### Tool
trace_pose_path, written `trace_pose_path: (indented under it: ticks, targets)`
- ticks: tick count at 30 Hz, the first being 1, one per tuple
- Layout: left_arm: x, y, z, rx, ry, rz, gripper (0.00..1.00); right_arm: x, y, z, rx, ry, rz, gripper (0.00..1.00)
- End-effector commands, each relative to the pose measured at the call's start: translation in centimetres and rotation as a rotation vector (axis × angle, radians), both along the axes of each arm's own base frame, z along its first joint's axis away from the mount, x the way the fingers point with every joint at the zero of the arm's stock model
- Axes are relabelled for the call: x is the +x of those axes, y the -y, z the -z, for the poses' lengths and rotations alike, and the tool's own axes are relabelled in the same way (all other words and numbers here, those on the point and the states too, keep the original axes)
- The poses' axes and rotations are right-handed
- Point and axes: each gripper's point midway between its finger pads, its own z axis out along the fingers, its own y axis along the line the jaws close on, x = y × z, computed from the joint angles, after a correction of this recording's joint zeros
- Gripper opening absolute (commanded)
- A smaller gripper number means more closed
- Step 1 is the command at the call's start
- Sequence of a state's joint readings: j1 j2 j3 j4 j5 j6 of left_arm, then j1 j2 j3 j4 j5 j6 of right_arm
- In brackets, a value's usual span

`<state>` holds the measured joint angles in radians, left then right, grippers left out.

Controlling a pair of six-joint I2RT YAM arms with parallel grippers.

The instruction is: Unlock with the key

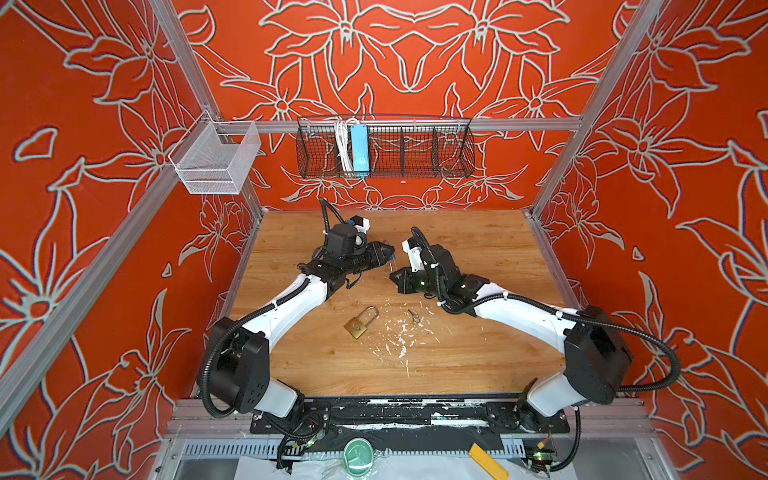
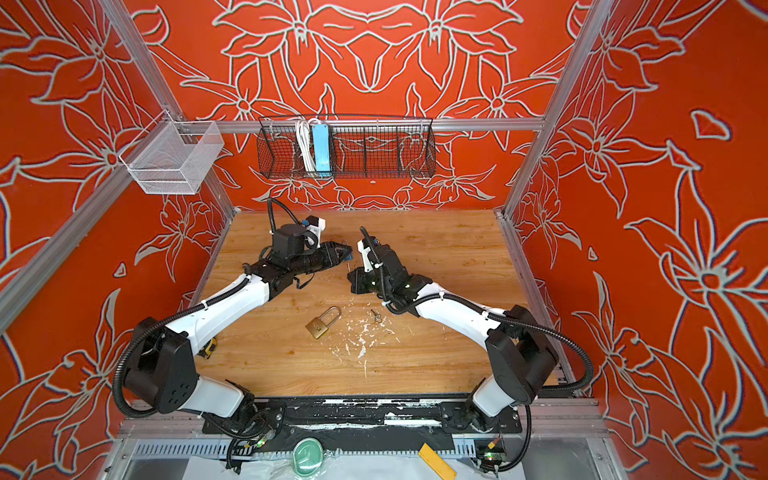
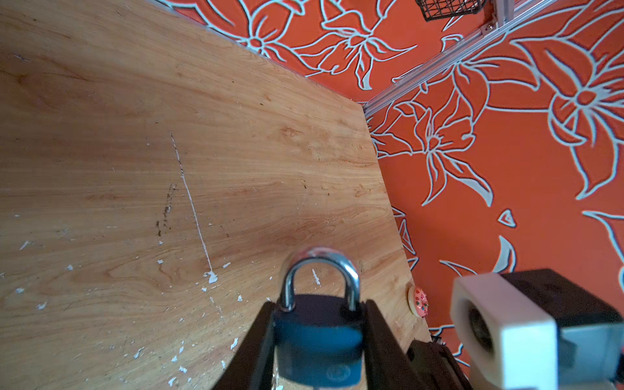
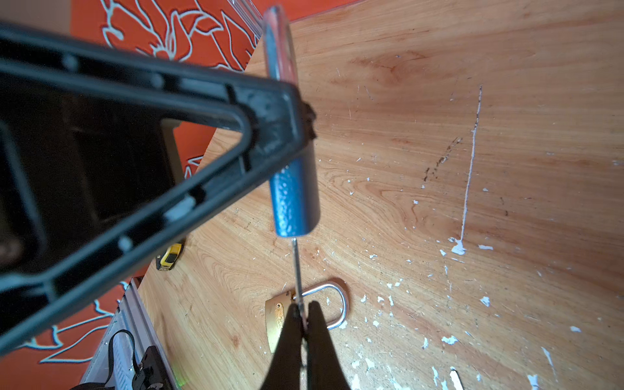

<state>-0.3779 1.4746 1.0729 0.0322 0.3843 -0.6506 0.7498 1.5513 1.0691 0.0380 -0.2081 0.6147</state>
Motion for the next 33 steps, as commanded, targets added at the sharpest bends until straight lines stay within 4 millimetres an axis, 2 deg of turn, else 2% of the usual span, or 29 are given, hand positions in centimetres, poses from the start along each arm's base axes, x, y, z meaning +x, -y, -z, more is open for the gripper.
trace_pose_path:
  ticks: [1,15,33]
  targets:
    - [0.1,0.3,-1.7,-0.023,0.064,0.025,0.00,0.6,-0.1,-1.4,0.010,0.026,0.022,0.00]
    - [0.1,0.4,-1.3,-0.012,0.065,0.036,0.00,1.1,0.0,-2.7,0.014,0.052,0.026,0.00]
    - [-0.2,0.6,-1.4,-0.011,0.081,0.057,0.00,1.8,1.3,-2.5,0.004,0.042,0.059,0.00]
